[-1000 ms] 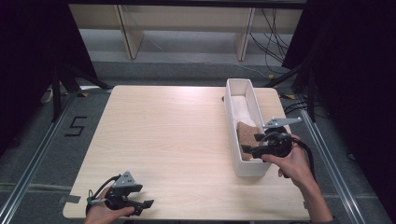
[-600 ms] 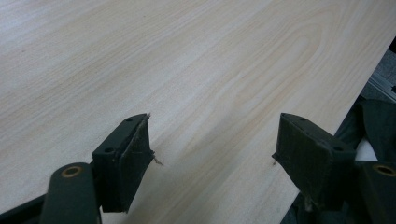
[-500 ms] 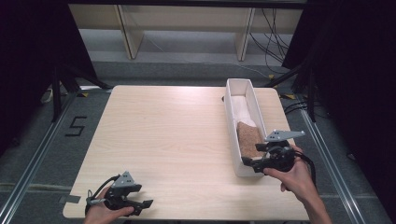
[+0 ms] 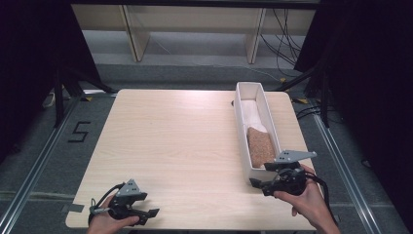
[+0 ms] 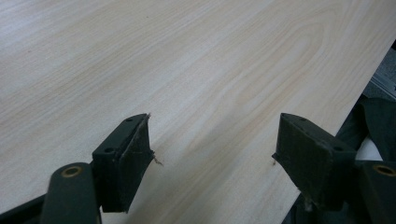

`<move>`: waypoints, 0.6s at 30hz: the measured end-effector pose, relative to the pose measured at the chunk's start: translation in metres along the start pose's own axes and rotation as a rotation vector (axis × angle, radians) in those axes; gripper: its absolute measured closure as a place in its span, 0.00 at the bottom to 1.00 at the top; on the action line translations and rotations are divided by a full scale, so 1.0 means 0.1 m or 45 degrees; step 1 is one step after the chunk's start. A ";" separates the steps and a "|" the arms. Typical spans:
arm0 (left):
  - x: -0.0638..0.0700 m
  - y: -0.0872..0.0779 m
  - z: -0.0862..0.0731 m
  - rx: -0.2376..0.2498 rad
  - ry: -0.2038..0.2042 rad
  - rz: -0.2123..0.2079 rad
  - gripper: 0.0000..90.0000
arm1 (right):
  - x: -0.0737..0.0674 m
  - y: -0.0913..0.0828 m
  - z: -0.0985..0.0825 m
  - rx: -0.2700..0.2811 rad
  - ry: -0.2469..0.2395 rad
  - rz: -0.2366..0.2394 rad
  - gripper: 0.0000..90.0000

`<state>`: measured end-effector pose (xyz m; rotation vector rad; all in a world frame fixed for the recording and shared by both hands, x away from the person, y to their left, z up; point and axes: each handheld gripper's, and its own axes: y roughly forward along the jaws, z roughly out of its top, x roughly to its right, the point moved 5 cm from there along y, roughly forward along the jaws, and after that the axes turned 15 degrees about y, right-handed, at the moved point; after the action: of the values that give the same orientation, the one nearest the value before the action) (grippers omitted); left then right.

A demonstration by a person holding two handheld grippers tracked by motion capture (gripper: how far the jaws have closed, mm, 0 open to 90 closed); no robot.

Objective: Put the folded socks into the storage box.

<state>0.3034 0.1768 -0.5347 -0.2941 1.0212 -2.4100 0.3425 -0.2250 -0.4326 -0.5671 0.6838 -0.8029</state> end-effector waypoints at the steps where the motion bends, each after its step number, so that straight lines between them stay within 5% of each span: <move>1: 0.00 0.00 0.00 0.000 0.003 -0.005 0.28 | 0.00 0.00 -0.01 0.001 -0.013 0.001 0.25; 9: 0.00 0.01 0.00 -0.006 0.004 0.004 0.28 | -0.04 -0.01 -0.13 0.009 0.014 0.010 0.23; 18: -0.02 0.01 -0.02 -0.005 0.008 0.012 0.28 | -0.14 0.00 -0.31 -0.008 -0.029 0.022 0.22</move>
<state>0.3046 0.1783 -0.5364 -0.2827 1.0278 -2.4025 0.3125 -0.2197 -0.4485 -0.5747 0.6695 -0.7774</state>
